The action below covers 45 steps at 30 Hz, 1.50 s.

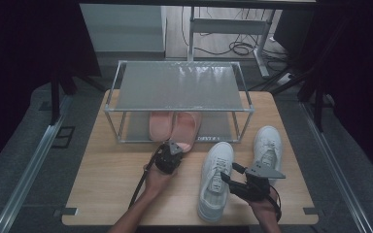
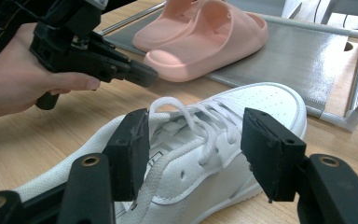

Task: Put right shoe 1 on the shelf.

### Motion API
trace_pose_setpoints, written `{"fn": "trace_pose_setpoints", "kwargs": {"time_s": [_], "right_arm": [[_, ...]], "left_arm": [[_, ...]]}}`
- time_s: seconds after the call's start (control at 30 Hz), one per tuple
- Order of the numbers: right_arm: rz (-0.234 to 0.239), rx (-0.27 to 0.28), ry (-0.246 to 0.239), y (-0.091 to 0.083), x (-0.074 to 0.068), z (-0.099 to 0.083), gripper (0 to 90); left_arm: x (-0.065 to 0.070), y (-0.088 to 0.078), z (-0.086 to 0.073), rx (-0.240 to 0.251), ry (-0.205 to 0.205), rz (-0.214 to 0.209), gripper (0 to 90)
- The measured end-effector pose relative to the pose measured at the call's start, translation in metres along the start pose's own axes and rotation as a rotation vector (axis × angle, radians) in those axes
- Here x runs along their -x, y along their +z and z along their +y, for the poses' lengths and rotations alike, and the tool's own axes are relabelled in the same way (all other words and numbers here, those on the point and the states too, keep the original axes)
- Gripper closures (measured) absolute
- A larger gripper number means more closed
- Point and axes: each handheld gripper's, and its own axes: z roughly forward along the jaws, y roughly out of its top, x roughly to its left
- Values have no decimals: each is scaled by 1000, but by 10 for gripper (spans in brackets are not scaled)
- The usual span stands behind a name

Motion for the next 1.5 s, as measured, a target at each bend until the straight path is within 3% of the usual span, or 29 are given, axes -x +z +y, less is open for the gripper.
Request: {"fn": "trace_pose_setpoints", "kwargs": {"time_s": [0.97,1.5], "right_arm": [[-3,3,1,-1,1,0,422],[-4,4,3,-1,2,0,422]], "left_arm": [[-18,30,24,-5,-117,-1,897],[-25,37,31,-10,-142,-10,895]]}}
